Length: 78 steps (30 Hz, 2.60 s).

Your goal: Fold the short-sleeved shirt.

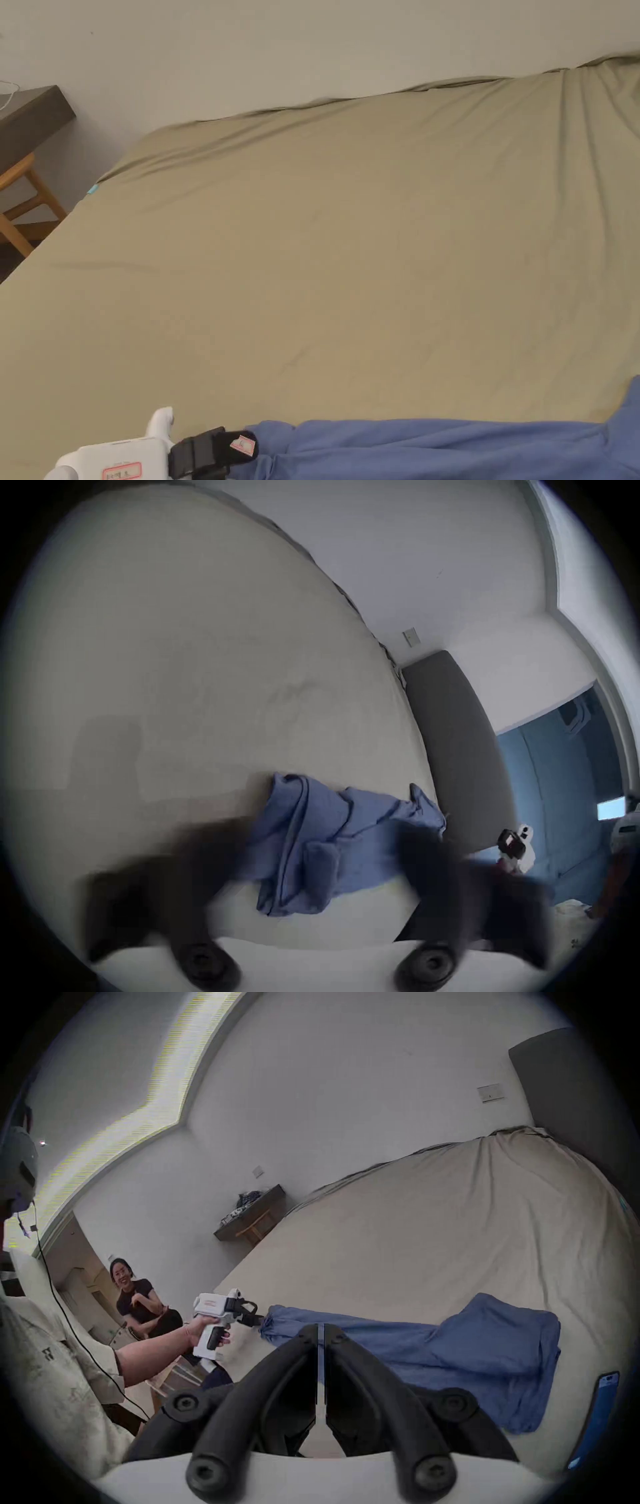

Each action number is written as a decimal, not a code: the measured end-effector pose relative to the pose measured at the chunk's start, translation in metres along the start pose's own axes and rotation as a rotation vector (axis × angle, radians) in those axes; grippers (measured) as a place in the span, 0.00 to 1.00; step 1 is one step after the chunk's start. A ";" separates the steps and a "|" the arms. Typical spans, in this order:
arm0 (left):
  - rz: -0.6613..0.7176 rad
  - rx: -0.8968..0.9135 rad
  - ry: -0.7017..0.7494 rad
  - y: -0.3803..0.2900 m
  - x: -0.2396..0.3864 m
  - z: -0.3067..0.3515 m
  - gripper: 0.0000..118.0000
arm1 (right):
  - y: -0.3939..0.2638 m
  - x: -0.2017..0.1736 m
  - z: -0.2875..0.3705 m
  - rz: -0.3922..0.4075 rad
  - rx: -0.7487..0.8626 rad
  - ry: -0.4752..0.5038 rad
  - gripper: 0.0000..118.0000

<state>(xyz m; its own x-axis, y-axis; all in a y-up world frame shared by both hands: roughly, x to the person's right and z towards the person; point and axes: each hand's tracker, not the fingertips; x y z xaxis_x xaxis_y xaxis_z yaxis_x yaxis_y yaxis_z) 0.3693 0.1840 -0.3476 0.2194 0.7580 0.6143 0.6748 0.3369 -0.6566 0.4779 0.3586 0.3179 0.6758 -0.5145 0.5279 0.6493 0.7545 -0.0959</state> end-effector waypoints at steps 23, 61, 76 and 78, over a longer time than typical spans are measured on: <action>0.164 0.305 -0.096 -0.019 0.041 0.026 0.10 | 0.000 0.015 -0.010 -0.040 -0.055 -0.144 0.04; -0.029 0.212 0.112 -0.039 0.073 0.002 0.05 | 0.000 0.009 -0.034 0.133 -0.188 -0.496 0.04; 0.021 0.351 0.506 -0.029 0.099 0.106 0.05 | 0.005 0.014 -0.016 0.119 -0.155 -0.551 0.04; 0.071 0.329 0.394 -0.035 0.122 0.095 0.05 | 0.004 0.012 -0.020 0.128 -0.166 -0.546 0.04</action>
<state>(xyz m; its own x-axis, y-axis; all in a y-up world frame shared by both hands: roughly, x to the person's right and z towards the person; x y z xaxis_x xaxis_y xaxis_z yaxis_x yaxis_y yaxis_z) 0.3056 0.3178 -0.2910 0.5483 0.5384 0.6399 0.4056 0.4979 -0.7665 0.4960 0.3472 0.3069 0.5035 -0.1060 0.8575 0.6500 0.7002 -0.2952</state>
